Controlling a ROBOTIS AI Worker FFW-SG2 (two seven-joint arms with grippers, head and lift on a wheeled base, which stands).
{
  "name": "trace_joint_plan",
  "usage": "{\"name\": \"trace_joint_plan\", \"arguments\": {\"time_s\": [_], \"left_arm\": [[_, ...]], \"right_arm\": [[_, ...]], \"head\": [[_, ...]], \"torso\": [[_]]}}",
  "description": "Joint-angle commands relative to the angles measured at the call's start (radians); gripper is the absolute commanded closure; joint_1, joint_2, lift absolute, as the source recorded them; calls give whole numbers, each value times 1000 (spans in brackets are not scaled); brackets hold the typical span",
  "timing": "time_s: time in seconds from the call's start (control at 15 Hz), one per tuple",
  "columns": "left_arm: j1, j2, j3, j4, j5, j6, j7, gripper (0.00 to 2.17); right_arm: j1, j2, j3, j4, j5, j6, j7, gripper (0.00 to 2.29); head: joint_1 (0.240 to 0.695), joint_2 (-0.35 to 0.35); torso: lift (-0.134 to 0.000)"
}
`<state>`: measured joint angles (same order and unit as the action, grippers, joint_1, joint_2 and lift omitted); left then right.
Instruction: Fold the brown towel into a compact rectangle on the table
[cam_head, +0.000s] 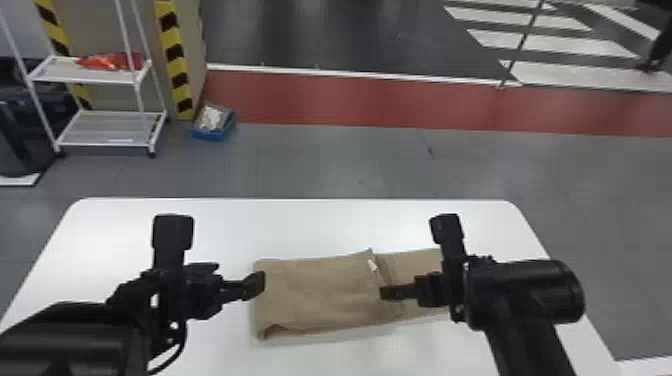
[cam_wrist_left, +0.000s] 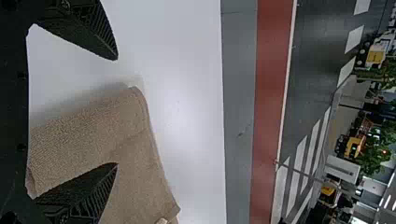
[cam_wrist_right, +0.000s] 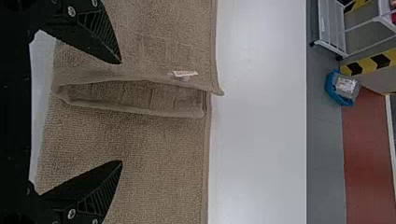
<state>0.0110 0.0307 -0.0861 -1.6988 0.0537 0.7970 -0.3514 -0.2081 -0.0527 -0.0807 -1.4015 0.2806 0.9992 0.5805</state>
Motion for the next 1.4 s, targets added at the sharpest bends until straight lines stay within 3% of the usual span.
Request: {"name": "trace_joint_plan", "arguments": {"time_s": [0.0, 0.4, 0.8, 0.93, 1.2, 1.33], "left_arm": [[3, 0, 0, 2, -2, 0, -4, 76], [10, 0, 11, 7, -3, -6, -6, 76], [15, 0, 16, 10, -5, -9, -8, 80], [17, 0, 19, 10, -5, -9, -11, 80], [21, 0, 25, 16, -3, -15, -18, 80], [21, 0, 26, 18, -3, -18, -20, 80]], "right_arm": [[-8, 4, 12, 22, -1, -15, -7, 161], [-30, 4, 21, 68, -8, -33, -10, 505], [-37, 4, 30, 75, -15, -49, -8, 596], [-45, 4, 35, 85, -15, -52, -8, 738], [-47, 4, 41, 93, -15, -55, -8, 738], [-47, 4, 38, 93, -17, -55, 1, 1069]], "head": [[695, -140], [695, -125], [695, -116], [695, -113], [695, -106], [695, -104]], "torso": [[0], [0], [0], [0], [0], [0]]}}
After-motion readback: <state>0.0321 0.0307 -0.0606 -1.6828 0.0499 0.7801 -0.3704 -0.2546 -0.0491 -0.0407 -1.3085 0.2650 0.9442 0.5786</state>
